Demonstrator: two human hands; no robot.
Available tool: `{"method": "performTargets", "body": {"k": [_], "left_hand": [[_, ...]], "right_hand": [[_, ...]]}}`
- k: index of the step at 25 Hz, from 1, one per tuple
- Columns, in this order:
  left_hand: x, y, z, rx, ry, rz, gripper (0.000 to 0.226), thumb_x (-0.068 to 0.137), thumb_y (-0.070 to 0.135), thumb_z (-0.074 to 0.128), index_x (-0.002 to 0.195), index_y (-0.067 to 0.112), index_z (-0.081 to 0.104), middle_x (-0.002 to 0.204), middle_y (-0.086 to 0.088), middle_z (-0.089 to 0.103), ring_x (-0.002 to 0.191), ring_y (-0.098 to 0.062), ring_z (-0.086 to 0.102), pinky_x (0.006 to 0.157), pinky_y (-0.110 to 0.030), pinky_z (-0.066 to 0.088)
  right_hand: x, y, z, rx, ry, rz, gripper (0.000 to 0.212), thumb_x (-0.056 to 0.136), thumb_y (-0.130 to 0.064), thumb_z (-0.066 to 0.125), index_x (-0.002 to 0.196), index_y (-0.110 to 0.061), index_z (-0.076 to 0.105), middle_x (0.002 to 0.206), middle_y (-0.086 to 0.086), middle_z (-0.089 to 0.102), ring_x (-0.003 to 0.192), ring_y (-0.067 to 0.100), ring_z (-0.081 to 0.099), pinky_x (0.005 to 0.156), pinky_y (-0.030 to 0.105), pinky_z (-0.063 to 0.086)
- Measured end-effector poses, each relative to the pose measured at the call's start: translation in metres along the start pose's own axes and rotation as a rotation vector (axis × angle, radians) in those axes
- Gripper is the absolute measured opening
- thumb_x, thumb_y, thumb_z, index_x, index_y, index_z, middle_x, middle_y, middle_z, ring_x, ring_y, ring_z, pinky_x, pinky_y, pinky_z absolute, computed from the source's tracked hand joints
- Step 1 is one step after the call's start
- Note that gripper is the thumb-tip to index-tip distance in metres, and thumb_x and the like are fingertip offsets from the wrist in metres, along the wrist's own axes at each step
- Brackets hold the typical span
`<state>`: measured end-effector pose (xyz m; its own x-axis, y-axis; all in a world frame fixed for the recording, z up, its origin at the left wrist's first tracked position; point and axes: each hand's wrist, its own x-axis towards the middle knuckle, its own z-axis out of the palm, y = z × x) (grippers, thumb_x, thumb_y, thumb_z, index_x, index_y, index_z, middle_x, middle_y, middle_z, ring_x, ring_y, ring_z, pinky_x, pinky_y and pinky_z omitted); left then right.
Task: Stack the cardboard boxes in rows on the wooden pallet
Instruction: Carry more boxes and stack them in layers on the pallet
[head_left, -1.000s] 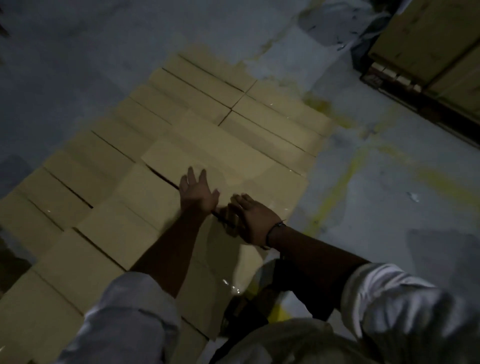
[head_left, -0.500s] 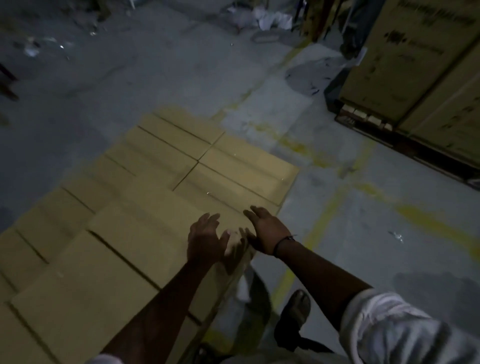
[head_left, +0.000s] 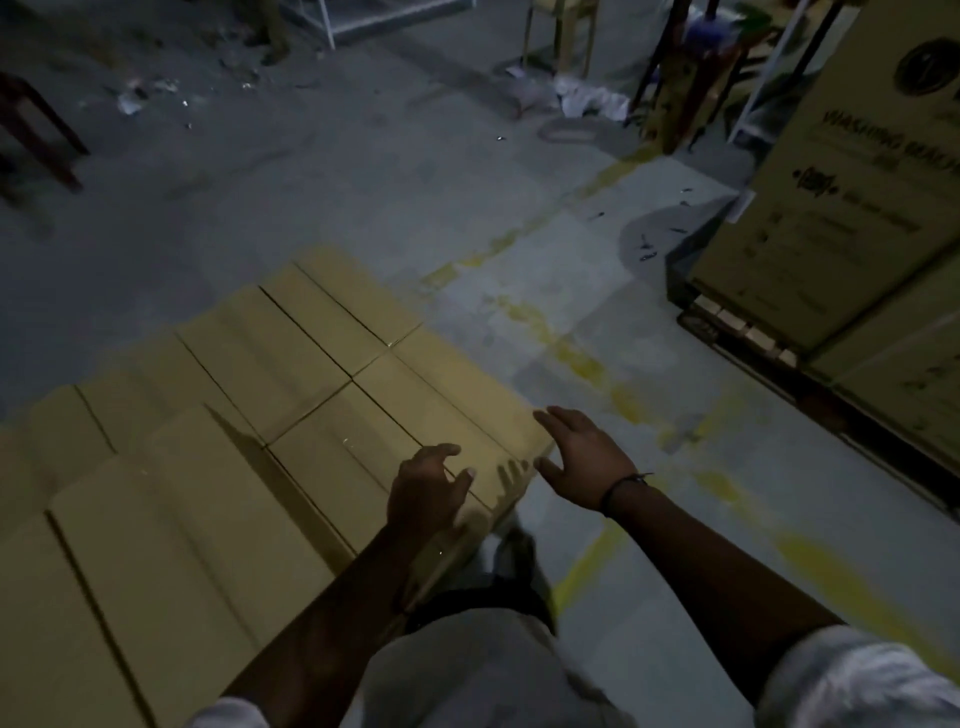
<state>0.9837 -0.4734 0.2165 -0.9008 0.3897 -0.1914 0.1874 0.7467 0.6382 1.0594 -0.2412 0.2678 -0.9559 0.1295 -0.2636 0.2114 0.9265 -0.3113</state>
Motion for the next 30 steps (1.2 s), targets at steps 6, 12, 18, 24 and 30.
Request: {"method": "performTargets", "body": {"k": [6,12,18,24,30], "left_hand": [[0.134,0.004,0.024,-0.084,0.018,-0.231,0.046,0.093,0.048,0.066,0.131,0.024,0.061,0.129,0.001,0.065,0.109,-0.016,0.063,0.094,-0.030,0.050],[0.241,0.040,0.023,-0.106,0.142,-0.399,0.049,0.097,0.047,0.060,0.137,0.019,0.059,0.133,0.000,0.064,0.114,-0.018,0.063,0.100,-0.029,0.048],[0.345,0.086,0.008,-0.274,0.339,-0.605,0.042,0.094,0.042,0.065,0.130,0.019,0.064,0.127,-0.001,0.068,0.112,-0.021,0.065,0.094,-0.033,0.053],[0.446,0.138,0.002,-0.352,0.551,-0.824,0.036,0.094,0.040,0.066,0.121,0.017,0.069,0.113,-0.001,0.072,0.102,-0.021,0.069,0.085,-0.030,0.054],[0.544,0.190,0.005,-0.480,0.636,-0.957,0.029,0.089,0.045,0.063,0.102,0.020,0.071,0.101,0.003,0.073,0.095,-0.016,0.068,0.080,-0.030,0.055]], "right_hand": [[0.169,0.064,-0.043,-0.124,-0.138,-0.232,0.073,0.099,-0.043,0.052,0.160,-0.024,0.016,0.166,0.003,0.018,0.152,0.027,0.017,0.118,0.046,0.030],[0.313,0.079,-0.118,-0.205,-0.261,-0.536,0.070,0.100,-0.043,0.050,0.159,-0.018,0.021,0.161,0.007,0.031,0.147,0.028,0.029,0.112,0.045,0.037],[0.461,0.073,-0.147,-0.126,-0.284,-0.637,0.071,0.099,-0.044,0.054,0.159,-0.020,0.024,0.160,0.004,0.034,0.146,0.025,0.033,0.117,0.040,0.033],[0.588,0.071,-0.166,-0.146,-0.373,-0.904,0.070,0.098,-0.039,0.058,0.157,-0.013,0.030,0.157,0.012,0.039,0.142,0.031,0.038,0.115,0.042,0.035],[0.710,0.097,-0.220,-0.171,-0.429,-1.095,0.071,0.098,-0.047,0.055,0.157,-0.017,0.030,0.158,0.007,0.038,0.145,0.028,0.034,0.117,0.041,0.032]]}}
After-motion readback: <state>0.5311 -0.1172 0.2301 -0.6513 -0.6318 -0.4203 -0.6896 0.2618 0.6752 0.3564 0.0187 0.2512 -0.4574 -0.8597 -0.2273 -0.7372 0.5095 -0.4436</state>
